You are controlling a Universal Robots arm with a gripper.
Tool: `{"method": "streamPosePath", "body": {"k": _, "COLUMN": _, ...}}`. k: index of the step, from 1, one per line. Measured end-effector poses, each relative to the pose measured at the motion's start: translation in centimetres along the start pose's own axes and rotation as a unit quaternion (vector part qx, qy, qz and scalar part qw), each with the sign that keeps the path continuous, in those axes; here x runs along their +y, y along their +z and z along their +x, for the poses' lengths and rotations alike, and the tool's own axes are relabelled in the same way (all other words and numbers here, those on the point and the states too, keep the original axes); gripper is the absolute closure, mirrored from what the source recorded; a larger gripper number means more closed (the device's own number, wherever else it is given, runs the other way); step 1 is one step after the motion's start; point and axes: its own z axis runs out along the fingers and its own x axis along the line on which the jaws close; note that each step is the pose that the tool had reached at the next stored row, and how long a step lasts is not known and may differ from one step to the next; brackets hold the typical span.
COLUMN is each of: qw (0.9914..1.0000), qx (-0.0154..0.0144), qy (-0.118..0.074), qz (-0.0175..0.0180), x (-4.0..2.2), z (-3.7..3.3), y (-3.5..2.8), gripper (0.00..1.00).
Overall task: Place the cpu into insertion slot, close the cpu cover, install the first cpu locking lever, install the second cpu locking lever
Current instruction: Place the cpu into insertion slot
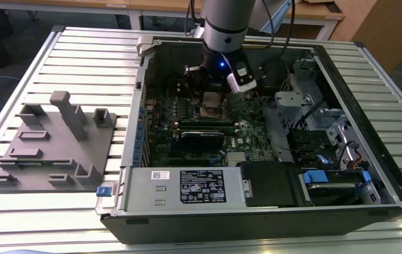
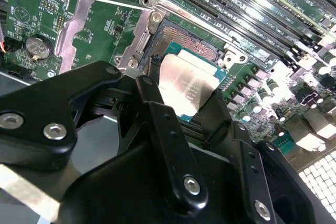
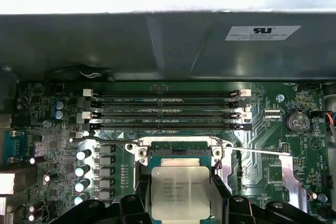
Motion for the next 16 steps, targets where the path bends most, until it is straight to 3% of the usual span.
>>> {"method": "streamPosePath", "body": {"k": 5, "qw": 1.00000, "qx": -0.0001, "qy": 0.001, "qz": 0.0000, "x": 0.00, "z": 0.00, "y": 0.02, "gripper": 0.46}}
{"method": "streamPosePath", "body": {"k": 9, "qw": 0.99966, "qx": -0.0028, "qy": 0.026, "qz": -0.0003, "x": -0.01, "z": 0.00, "y": 0.13, "gripper": 0.46}}
{"method": "streamPosePath", "body": {"k": 13, "qw": 0.99804, "qx": -0.0065, "qy": 0.062, "qz": -0.0006, "x": -0.02, "z": 0.00, "y": 0.26, "gripper": 0.46}}
{"method": "streamPosePath", "body": {"k": 16, "qw": 0.99598, "qx": -0.0093, "qy": 0.089, "qz": -0.0007, "x": -0.03, "z": 0.00, "y": 0.36, "gripper": 0.46}}
